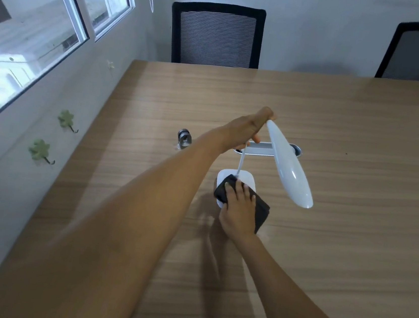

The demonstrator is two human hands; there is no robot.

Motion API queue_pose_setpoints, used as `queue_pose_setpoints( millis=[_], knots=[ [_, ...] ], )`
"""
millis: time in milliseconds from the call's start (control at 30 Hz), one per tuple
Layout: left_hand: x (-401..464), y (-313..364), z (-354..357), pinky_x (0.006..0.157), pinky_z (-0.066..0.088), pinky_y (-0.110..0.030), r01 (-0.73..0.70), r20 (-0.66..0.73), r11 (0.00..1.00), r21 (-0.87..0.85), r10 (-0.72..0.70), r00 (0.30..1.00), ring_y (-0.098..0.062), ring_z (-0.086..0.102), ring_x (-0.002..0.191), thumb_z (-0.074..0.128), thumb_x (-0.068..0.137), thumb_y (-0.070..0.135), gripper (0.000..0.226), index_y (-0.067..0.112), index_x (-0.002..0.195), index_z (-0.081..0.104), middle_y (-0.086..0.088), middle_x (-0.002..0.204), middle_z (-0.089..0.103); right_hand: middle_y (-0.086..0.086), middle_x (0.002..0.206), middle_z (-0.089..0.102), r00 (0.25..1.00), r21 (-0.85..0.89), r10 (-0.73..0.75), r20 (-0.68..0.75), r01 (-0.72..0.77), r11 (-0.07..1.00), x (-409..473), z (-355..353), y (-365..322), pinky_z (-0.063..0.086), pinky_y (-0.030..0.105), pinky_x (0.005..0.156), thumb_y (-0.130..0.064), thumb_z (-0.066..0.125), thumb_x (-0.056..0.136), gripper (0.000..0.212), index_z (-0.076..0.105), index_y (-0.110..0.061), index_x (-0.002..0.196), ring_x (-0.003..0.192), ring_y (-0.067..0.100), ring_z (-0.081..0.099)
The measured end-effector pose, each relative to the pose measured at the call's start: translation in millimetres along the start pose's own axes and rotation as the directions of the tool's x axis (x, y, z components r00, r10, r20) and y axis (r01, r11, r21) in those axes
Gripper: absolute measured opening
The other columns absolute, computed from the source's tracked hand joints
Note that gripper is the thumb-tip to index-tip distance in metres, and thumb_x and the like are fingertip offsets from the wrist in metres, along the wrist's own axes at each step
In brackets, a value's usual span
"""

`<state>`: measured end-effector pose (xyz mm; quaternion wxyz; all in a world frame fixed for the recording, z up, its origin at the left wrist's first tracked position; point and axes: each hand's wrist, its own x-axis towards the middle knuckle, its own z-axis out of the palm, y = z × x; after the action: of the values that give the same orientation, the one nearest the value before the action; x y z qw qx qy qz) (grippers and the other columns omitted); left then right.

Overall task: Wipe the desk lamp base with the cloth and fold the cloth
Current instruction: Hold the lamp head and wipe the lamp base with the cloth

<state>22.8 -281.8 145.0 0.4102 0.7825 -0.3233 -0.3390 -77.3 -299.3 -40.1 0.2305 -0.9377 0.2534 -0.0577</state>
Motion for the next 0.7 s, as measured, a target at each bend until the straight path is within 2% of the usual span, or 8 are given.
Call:
queue_pose_setpoints(
  millis=[67,133,200,267,400,500,633,700],
  knots=[
    [0.5,-0.6,-0.3,0.109,0.043,-0.052,0.000,-0.002,1.000,-0.011,0.000,1.000,-0.029,0.051,0.092,0.037,0.060,0.073,0.058,0.029,0.091,0.057,-0.010,0.096,0.056,0.005,0.160,0.015,0.997,0.000,-0.061,0.045,0.061,0.998,-13.5,4.6,3.3,0.000,0.042,0.120,-0.015,0.037,0.092,0.055,0.028,-0.019,0.146,0.149,0.023,0.008],
    [2.0,-0.1,-1.2,0.108,0.041,-0.051,-0.006,-0.007,1.000,-0.021,0.006,1.000,-0.026,0.047,0.089,0.037,0.056,0.073,0.071,0.023,0.101,0.060,-0.009,0.095,0.055,0.005,0.159,0.022,0.994,0.066,-0.097,0.043,0.094,0.993,-22.2,5.2,6.8,0.002,0.039,0.120,-0.012,0.037,0.091,0.054,0.032,-0.018,0.144,0.148,0.022,0.013],
    [0.8,1.1,-1.0,0.108,0.041,-0.050,-0.004,0.005,1.000,-0.024,0.004,1.000,-0.024,0.045,0.088,0.039,0.056,0.072,0.062,0.025,0.090,0.060,-0.010,0.095,0.055,0.008,0.154,0.033,0.999,0.255,-0.018,-0.028,0.025,0.967,-16.4,-2.8,1.7,0.016,0.040,0.121,-0.011,0.039,0.090,0.051,0.037,-0.015,0.141,0.145,0.024,0.024],
    [-0.3,2.2,-2.0,0.107,0.043,-0.049,0.002,0.013,1.000,-0.007,-0.002,1.000,-0.024,0.044,0.088,0.040,0.064,0.070,0.047,0.029,0.079,0.055,-0.011,0.096,0.055,0.010,0.153,0.034,0.996,0.339,0.045,-0.082,-0.015,0.941,-2.0,-7.6,-3.4,0.027,0.041,0.117,-0.013,0.040,0.091,0.052,0.034,-0.012,0.143,0.143,0.025,0.028],
    [2.6,-0.7,-4.0,0.108,0.042,-0.048,0.012,0.015,1.000,-0.005,-0.012,1.000,-0.026,0.046,0.091,0.037,0.075,0.065,0.041,0.029,0.081,0.056,-0.013,0.099,0.056,0.010,0.159,0.018,0.995,0.061,-0.104,-0.011,0.105,0.993,17.4,0.3,-2.8,0.007,0.037,0.121,-0.025,0.040,0.094,0.057,0.023,-0.015,0.147,0.148,0.024,0.014],
    [3.7,-1.1,-3.7,0.109,0.041,-0.050,0.004,0.027,1.000,-0.008,-0.004,1.000,-0.025,0.047,0.091,0.039,0.067,0.070,0.050,0.026,0.084,0.057,-0.013,0.100,0.057,0.007,0.159,0.020,0.990,0.028,-0.141,0.008,0.141,0.990,12.4,3.2,2.0,0.002,0.034,0.121,-0.027,0.040,0.095,0.053,0.028,-0.017,0.146,0.148,0.022,0.014],
    [2.9,0.5,-4.3,0.109,0.041,-0.049,0.005,0.026,1.000,-0.003,-0.005,1.000,-0.027,0.048,0.094,0.036,0.076,0.064,0.040,0.031,0.082,0.056,-0.013,0.101,0.056,0.005,0.154,0.034,0.969,0.076,-0.245,0.043,0.241,0.968,-8.8,2.3,13.7,0.011,0.034,0.120,-0.020,0.046,0.092,0.047,0.041,-0.015,0.139,0.145,0.021,0.025],
    [3.5,0.1,-4.3,0.109,0.041,-0.049,0.011,0.029,1.000,-0.007,-0.011,1.000,-0.026,0.047,0.092,0.036,0.077,0.063,0.038,0.031,0.081,0.056,-0.011,0.099,0.055,0.008,0.142,0.051,0.981,0.191,-0.194,-0.001,0.190,0.963,-12.1,-1.1,11.9,0.029,0.035,0.115,-0.015,0.050,0.091,0.042,0.049,-0.011,0.132,0.136,0.024,0.041]
  ],
)
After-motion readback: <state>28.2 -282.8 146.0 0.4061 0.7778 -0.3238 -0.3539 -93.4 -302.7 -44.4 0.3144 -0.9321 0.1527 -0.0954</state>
